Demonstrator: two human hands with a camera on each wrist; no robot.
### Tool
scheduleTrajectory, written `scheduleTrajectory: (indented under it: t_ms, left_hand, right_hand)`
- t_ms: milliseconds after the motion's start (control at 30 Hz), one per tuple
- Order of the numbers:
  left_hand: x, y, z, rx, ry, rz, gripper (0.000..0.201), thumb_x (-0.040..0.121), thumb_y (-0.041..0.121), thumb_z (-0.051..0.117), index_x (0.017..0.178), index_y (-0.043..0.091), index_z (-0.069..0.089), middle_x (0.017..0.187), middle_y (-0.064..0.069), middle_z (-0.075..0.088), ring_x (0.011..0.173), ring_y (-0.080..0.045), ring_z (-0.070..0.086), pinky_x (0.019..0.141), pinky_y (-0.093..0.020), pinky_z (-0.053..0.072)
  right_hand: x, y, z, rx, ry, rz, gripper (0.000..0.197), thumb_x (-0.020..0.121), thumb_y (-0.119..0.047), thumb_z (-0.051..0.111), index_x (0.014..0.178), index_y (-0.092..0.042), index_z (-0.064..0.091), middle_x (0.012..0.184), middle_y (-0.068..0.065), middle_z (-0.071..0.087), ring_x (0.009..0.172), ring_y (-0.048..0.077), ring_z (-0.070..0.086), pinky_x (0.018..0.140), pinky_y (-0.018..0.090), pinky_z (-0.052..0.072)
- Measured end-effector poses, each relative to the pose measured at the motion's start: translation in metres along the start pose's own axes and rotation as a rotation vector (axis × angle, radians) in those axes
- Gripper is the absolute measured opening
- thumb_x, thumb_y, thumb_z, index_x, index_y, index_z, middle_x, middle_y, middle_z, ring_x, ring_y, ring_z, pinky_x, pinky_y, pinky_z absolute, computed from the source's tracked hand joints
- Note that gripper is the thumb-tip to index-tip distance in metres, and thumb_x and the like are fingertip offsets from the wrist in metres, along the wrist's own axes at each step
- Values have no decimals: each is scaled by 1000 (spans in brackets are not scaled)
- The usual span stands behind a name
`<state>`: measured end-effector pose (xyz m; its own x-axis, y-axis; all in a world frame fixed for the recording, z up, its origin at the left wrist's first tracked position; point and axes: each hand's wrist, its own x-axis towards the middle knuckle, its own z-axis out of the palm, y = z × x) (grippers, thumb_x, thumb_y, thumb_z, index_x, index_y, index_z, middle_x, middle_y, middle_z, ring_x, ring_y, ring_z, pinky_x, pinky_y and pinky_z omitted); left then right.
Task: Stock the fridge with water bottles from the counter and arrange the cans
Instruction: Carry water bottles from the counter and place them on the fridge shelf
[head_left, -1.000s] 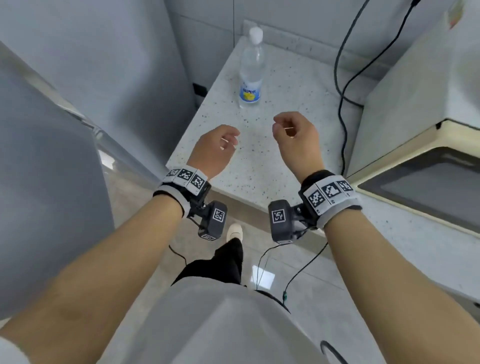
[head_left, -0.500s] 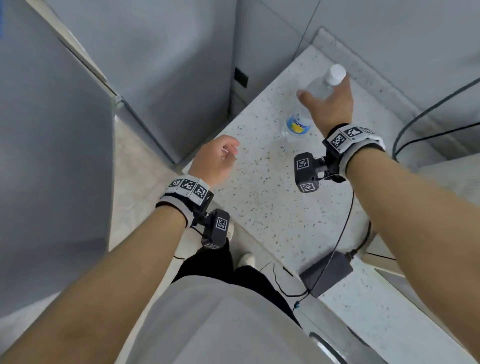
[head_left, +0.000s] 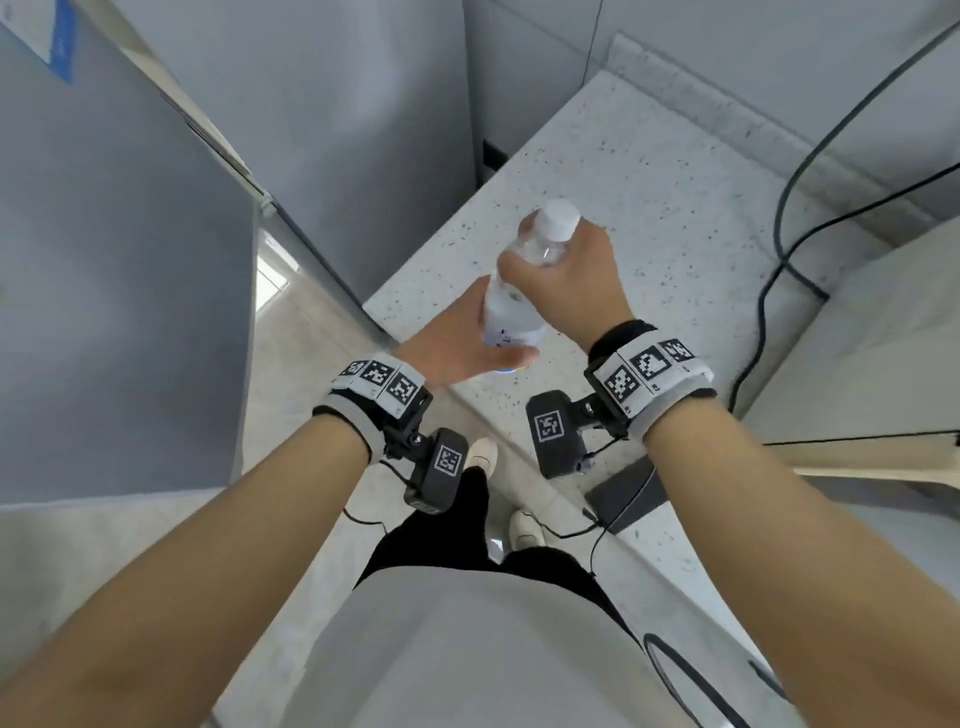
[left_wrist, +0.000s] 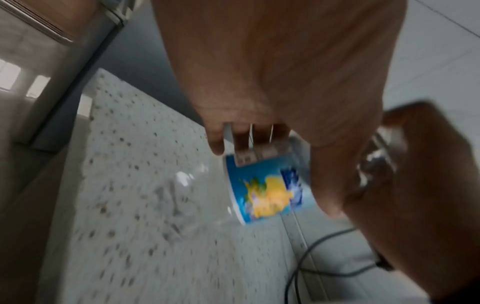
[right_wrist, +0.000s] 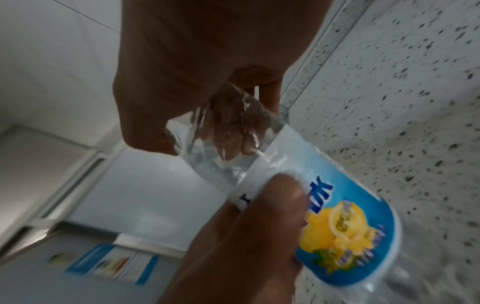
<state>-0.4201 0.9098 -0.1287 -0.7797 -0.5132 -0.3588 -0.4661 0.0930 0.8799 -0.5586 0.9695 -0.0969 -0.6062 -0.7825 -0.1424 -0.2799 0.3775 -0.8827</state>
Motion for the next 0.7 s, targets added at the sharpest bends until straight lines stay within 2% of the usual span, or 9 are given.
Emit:
scheduleTrajectory:
  t_ms: [67, 133, 167, 233, 333, 400, 500, 600, 700]
  left_hand:
    - [-19, 8, 24, -12, 48, -2, 62, 76, 21, 82, 128, 21, 49, 119, 0, 66, 112, -3, 61, 94, -23, 50]
    - [-41, 7, 42, -10, 88, -57, 46, 80, 13, 80, 117, 21, 53, 92, 10, 66, 80, 17, 62, 71, -5, 46]
    - [-54, 5, 49, 2, 97, -94, 43, 81, 14, 79, 114, 22, 53, 84, 14, 61, 67, 18, 60, 62, -3, 43]
    - [-82, -6, 58, -74, 120, -129, 46, 75, 20, 82, 113, 22, 57, 87, 16, 64, 75, 11, 64, 69, -8, 46]
    - [-125, -28, 55, -197, 173, -167, 37, 77, 8, 81, 106, 25, 64, 94, 13, 72, 91, 3, 68, 78, -14, 51]
    - [-162, -45, 45, -240, 265, -221, 36, 80, 3, 78, 102, 29, 65, 96, 12, 73, 92, 1, 69, 81, -19, 53]
    - [-224, -77, 27, -272, 410, -273, 38, 75, 6, 79, 109, 19, 67, 106, 0, 74, 100, -13, 71, 90, -32, 56]
    - [-287, -110, 2, -288, 552, -317, 39, 74, 6, 79, 106, 23, 67, 104, 3, 75, 98, -11, 71, 90, -32, 57]
    - [-348, -142, -28, -316, 682, -330, 40, 74, 2, 78, 102, 28, 66, 99, 7, 74, 91, -6, 70, 87, -29, 56]
  right_hand:
    - [-26, -1, -4, 19, -44, -50, 41, 58, -42, 59, 83, -9, 62, 79, 10, 67, 77, 29, 66, 74, 46, 57]
    - [-48, 2, -4, 41, -95, -77, 43, 58, -42, 59, 83, -8, 61, 80, 10, 67, 79, 29, 65, 76, 46, 56]
    - [-57, 5, -2, 50, -128, -79, 42, 58, -42, 60, 83, -8, 61, 79, 10, 67, 78, 28, 65, 75, 46, 56]
    - [-76, 7, 6, 97, -200, -86, 41, 61, -38, 63, 82, -3, 59, 78, 16, 65, 69, 26, 63, 70, 44, 54]
    - [-108, -2, 30, 178, -354, -118, 35, 66, -26, 64, 79, 6, 57, 76, 26, 59, 63, 16, 52, 63, 31, 45]
    - [-129, -14, 57, 193, -497, -133, 24, 73, -24, 66, 77, -1, 61, 70, 17, 62, 65, 11, 56, 65, 27, 46]
    - [-160, -34, 107, 158, -712, -180, 15, 80, -29, 70, 84, -14, 68, 76, -1, 69, 74, 9, 65, 74, 28, 53]
    - [-194, -63, 165, 56, -890, -249, 18, 84, -36, 71, 91, -20, 70, 88, -3, 74, 85, 11, 69, 84, 31, 53]
    - [-228, -97, 230, 27, -1007, -299, 15, 88, -28, 71, 94, -14, 71, 87, -2, 74, 78, 2, 67, 75, 15, 50]
